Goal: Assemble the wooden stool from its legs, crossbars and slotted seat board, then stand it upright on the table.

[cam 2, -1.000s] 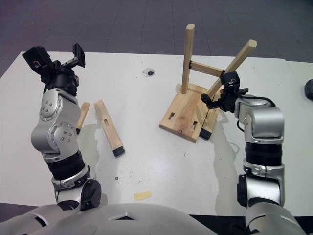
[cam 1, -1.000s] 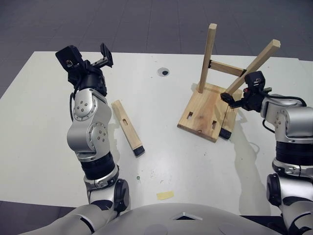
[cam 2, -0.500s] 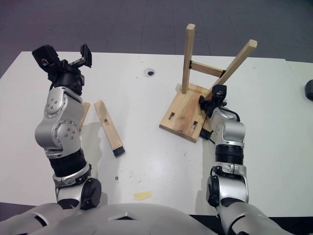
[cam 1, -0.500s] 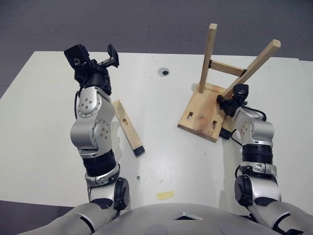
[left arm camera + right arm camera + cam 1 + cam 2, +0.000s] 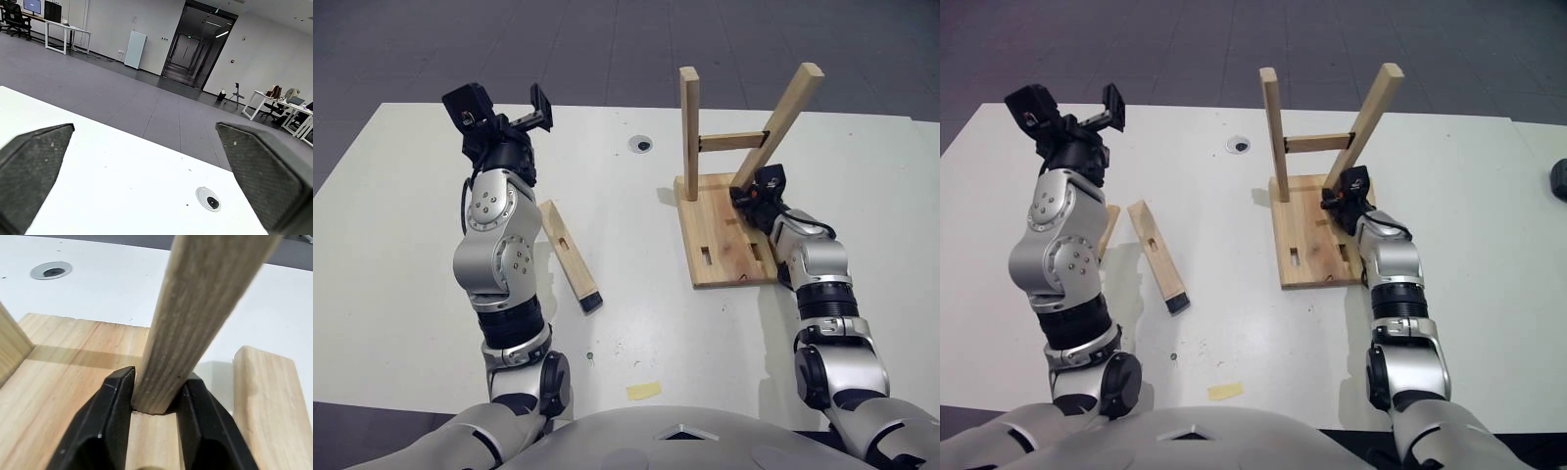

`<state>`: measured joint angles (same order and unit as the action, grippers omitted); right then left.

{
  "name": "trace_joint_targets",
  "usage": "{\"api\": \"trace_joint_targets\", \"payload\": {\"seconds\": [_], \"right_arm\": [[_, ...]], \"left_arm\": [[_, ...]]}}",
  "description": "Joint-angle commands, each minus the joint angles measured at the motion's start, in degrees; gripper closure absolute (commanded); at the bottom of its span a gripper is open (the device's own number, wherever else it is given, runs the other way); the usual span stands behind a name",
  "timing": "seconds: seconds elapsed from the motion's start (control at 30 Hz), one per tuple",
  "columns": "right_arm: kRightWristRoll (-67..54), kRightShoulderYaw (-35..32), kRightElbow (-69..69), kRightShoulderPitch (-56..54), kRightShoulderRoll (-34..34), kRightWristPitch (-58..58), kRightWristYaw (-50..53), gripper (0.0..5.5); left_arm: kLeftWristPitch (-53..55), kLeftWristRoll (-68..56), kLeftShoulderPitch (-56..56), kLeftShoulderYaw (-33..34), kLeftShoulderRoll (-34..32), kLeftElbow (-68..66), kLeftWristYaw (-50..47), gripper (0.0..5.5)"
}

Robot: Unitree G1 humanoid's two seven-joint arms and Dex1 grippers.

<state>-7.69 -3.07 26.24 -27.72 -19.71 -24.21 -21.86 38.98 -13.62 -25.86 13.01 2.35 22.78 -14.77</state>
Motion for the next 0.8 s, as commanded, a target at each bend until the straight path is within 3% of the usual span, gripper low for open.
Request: {"api": "trace_joint_targets", "payload": {"seconds": [0.03,0.4,0.57,0.6,0.8], "right_arm": [[2.4,4.2,2.2,-0.2,1.6,-2.7,-1.0,4.24],[1.8,4.8,2.1,-3.6,15.1,-8.7,11.0,4.36],[3.2,5.2,1.9,-4.7,15.5,-6.9,11.8,4.37],[3.3,5.4,1.2,-4.6,15.1,-6.8,11.3,4.0],[4.0,5.1,-0.6,-4.2,13.5,-6.5,10.4,3.1]], "left_arm": [[0.8,0.2,-0.5,0.0,-0.2,0.1,-0.3,0.1],[0.6,0.2,-0.1,0.2,0.2,0.5,-0.9,0.1],[0.5,0.2,-0.3,0.0,0.0,0.0,-0.7,0.1],[0.4,0.3,-0.2,0.1,-0.1,-0.1,-0.6,0.1],[-0.1,0.5,0.2,-0.1,0.1,-0.3,-0.7,0.1]]}}
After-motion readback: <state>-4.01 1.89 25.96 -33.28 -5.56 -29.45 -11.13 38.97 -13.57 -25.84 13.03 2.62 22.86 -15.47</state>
